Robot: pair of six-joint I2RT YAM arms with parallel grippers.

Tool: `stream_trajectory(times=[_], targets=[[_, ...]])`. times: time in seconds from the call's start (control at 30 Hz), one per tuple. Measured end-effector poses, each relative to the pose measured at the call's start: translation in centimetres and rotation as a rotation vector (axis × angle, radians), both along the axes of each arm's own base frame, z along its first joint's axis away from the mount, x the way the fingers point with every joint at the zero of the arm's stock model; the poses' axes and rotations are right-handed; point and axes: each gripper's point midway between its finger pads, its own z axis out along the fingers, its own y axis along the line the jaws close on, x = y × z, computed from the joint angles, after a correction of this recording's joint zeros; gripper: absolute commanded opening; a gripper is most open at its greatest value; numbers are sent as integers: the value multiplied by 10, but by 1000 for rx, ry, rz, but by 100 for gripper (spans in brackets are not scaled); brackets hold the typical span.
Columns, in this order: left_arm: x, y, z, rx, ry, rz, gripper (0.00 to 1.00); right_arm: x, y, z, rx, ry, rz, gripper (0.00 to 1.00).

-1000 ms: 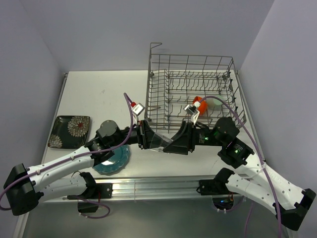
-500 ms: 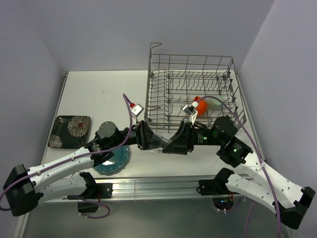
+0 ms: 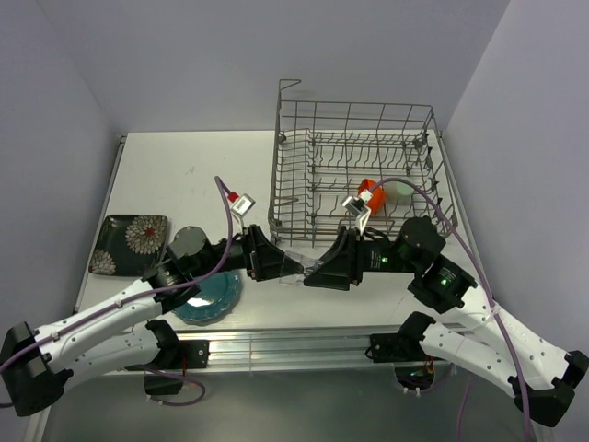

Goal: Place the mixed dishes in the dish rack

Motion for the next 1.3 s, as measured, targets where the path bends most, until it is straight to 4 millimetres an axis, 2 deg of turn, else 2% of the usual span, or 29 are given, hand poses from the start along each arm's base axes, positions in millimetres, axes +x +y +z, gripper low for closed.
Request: stream_trajectory(times=[0.17,0.37,0.53,0.63,0.73,0.83,0.9,1.03,1.2,1.3], targets=[[18,17,3,31,-31,85,99,4,-5,-7,-28,-2,-46,0],[43,42,-4,127,-62,232,99,13,-13,-30,-126,21,-122,0],[59,68,-13,221,-71,370,99,31,-25,-48,-247,45,-222,0],[62,86,-15,263,-73,453,99,48,-34,-47,-320,49,-307,0],[67,105,-17,307,-61,554,99,78,-49,-38,-427,35,-438,0],[71,119,-22,356,-50,624,99,115,-64,-18,-518,-3,-580,0],[74,123,-30,395,-37,647,99,140,-73,-6,-577,-25,-657,0],[80,124,-49,471,2,661,98,198,-90,5,-708,-28,-778,0],[84,123,-67,527,33,661,99,267,-112,-20,-949,29,-873,0],[84,124,-74,539,39,661,99,292,-113,-45,-1077,73,-860,0]])
